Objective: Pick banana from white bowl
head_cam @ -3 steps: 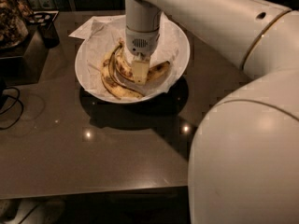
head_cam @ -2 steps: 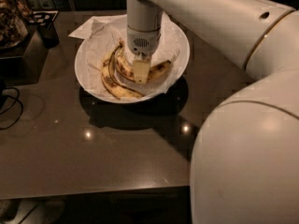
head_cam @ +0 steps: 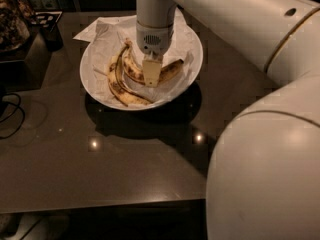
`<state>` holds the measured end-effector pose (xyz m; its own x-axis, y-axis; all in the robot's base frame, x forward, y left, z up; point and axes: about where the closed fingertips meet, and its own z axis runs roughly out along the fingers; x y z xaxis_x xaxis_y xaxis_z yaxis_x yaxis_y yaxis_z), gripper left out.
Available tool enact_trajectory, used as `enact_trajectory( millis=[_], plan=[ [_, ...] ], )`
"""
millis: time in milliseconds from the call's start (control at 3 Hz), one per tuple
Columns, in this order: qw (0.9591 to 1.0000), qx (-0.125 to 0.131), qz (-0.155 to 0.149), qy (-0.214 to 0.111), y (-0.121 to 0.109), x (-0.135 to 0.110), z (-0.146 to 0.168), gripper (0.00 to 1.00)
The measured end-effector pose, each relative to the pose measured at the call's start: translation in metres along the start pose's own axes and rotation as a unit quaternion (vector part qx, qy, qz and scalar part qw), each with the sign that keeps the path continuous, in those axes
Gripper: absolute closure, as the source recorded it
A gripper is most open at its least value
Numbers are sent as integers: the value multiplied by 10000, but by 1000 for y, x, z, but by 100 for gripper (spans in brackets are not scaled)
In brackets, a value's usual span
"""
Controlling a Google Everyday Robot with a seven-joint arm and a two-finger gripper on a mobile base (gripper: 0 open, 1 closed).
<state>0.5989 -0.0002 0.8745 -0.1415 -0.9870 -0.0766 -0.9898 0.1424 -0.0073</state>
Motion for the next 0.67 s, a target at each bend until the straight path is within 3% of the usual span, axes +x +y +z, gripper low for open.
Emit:
enact_trajectory(
  millis=[667],
  plan=[
    [9985,427,-126,-307,19,3,-52,100]
  ],
)
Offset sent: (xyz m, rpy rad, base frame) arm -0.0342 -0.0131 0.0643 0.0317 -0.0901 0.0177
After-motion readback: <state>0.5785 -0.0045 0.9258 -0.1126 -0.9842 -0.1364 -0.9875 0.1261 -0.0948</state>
